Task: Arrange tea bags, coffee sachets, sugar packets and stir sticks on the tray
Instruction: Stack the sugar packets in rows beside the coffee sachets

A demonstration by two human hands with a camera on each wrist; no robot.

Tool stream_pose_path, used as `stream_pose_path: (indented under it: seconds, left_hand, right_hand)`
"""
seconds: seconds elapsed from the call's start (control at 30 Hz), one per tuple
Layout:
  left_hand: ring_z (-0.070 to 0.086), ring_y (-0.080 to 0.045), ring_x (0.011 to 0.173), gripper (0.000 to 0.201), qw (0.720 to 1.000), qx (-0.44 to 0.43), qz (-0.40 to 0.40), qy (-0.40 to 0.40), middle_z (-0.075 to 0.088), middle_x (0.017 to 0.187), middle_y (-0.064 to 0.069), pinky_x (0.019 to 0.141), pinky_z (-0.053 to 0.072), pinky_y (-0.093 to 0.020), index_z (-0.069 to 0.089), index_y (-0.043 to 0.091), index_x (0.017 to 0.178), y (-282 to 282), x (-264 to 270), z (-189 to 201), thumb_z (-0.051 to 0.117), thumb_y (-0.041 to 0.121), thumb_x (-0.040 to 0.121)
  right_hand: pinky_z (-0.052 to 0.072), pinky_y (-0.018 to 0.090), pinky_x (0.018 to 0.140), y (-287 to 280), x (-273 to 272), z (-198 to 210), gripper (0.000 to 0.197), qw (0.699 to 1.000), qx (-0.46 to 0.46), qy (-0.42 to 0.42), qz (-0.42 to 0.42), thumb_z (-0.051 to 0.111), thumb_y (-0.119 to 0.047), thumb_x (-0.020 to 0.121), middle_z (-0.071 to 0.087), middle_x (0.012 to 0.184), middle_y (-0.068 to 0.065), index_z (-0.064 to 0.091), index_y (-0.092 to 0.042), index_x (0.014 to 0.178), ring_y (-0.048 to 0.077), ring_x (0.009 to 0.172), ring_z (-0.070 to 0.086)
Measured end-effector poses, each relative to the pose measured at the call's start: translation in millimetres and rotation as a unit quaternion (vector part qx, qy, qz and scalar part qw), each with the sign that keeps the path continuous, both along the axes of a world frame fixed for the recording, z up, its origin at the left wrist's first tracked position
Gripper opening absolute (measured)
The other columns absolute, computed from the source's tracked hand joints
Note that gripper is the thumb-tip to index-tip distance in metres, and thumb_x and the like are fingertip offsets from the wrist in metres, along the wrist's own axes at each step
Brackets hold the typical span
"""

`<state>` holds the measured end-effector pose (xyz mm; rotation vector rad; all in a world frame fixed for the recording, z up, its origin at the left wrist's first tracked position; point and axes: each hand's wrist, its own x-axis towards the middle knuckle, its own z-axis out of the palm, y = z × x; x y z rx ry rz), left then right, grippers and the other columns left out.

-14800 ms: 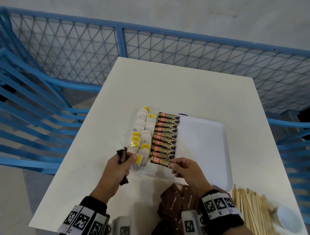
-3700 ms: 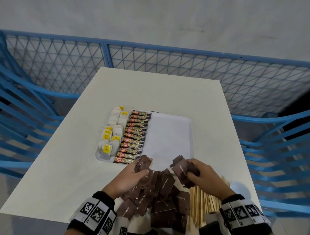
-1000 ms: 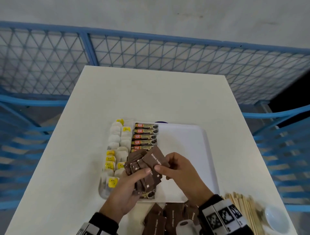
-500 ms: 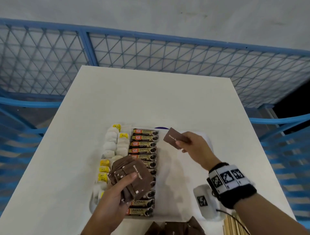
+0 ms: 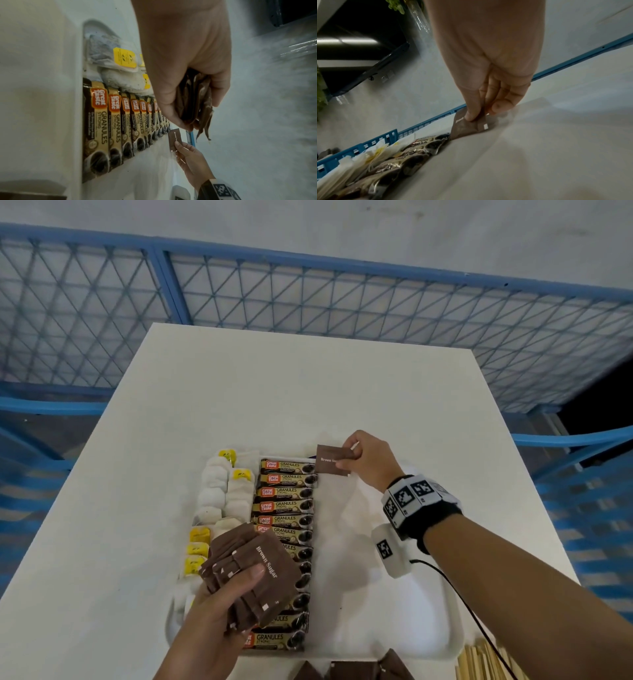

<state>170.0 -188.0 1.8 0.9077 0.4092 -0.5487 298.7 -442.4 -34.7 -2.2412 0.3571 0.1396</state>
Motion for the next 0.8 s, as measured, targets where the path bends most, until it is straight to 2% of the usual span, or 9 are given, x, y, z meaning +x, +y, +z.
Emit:
stream_pose_path:
  seconds: [0.13,0.23,0.27,0.37,0.43,0.53,0.63,0.73,0.8]
  left_hand:
    - [0.072,-0.02,0.077,0.036,0.999,-0.017,0.026,0.007,0.074,0.092,-0.004,0.053,0.058,-0.033,0.076,0.027,0.084,-1.5,-0.7,1.0,0.077,0.009,0.053]
    - [0.072,-0.023,0.082,0.075,1.0,-0.012,0.01,-0.002,0.073,0.098,-0.006,0.057,0.058,-0.037,0.075,0.027,0.092,-1.7,-1.6,-4.0,0.095,0.023,0.02]
    - [0.072,-0.023,0.083,0.079,1.0,-0.014,0.01,-0.002,0.073,0.098,-0.005,0.059,0.059,-0.04,0.074,0.028,0.094,-1.9,-1.8,-3.8,0.095,0.021,0.018]
    - [0.072,-0.021,0.077,0.049,0.999,-0.025,0.02,-0.003,0.074,0.092,-0.004,0.062,0.058,-0.044,0.069,0.025,0.1,-4.8,-1.8,0.4,0.074,0.002,0.057]
    - [0.072,-0.021,0.076,0.04,0.999,-0.026,0.025,-0.002,0.074,0.09,-0.004,0.065,0.057,-0.045,0.066,0.023,0.102,-6.4,-1.5,0.4,0.058,0.003,0.068]
    - [0.072,-0.024,0.082,0.05,1.0,-0.023,0.019,0.001,0.073,0.096,-0.007,0.066,0.058,-0.046,0.066,0.021,0.106,-8.6,0.6,-0.1,0.074,0.003,0.059]
    - [0.071,-0.027,0.087,0.08,1.0,-0.014,0.018,0.0,0.072,0.101,-0.01,0.06,0.058,-0.042,0.07,0.023,0.102,-12.9,3.1,-0.5,0.094,0.02,0.026]
    - [0.071,-0.027,0.087,0.065,0.999,-0.023,0.024,-0.006,0.072,0.101,-0.011,0.059,0.058,-0.04,0.069,0.021,0.105,-17.2,5.9,0.5,0.089,0.014,0.044]
    - [0.071,-0.025,0.086,0.058,0.999,-0.025,0.022,-0.012,0.072,0.101,-0.012,0.059,0.058,-0.038,0.066,0.017,0.109,-21.6,8.0,4.6,0.084,0.015,0.054]
  right_hand:
    - [0.038,0.017,0.058,2.2,2.7,-3.9,0.032,1.0,-0.025,-0.011,-0.004,0.073,-0.006,0.076,0.051,0.072,-0.001,0.055,-0.003,0.102,0.017,0.074,0.051]
    - [0.038,0.023,0.069,2.9,4.5,-6.6,0.035,0.999,-0.046,-0.011,-0.007,0.074,-0.009,0.076,0.052,0.088,0.006,0.054,-0.004,0.104,0.018,0.082,0.05]
    - [0.037,0.024,0.071,3.2,5.0,-7.0,0.036,0.999,-0.05,-0.01,-0.007,0.074,-0.01,0.076,0.052,0.092,0.008,0.053,-0.004,0.105,0.018,0.084,0.049]
    - [0.035,0.023,0.077,4.5,2.4,-2.8,0.044,0.998,-0.057,-0.004,-0.007,0.073,-0.012,0.077,0.047,0.105,0.008,0.048,-0.007,0.114,0.017,0.089,0.045]
    - [0.036,0.021,0.079,7.0,-1.6,5.0,0.049,0.998,-0.054,-0.019,-0.008,0.072,-0.014,0.079,0.042,0.11,0.007,0.045,-0.009,0.119,0.016,0.087,0.045]
    - [0.035,0.01,0.069,17.4,-14.7,22.4,0.039,0.996,-0.058,-0.063,0.007,0.07,-0.02,0.081,0.047,0.106,0.003,0.05,-0.012,0.114,0.012,0.078,0.047]
    - [0.039,0.007,0.06,35.7,-42.0,46.8,0.019,0.997,-0.016,-0.032,0.072,0.064,-0.035,0.085,0.057,0.081,-0.007,0.057,-0.018,0.089,0.0,0.067,0.049]
    - [0.047,0.022,0.068,52.5,-72.6,64.3,0.037,0.982,0.069,0.066,0.162,0.057,-0.05,0.084,0.065,0.079,0.005,0.062,-0.014,0.083,0.008,0.067,0.055]
    - [0.047,0.026,0.067,58.7,-86.6,66.5,0.038,0.964,0.137,0.111,0.2,0.063,-0.048,0.08,0.067,0.082,0.008,0.064,-0.01,0.087,0.01,0.069,0.056]
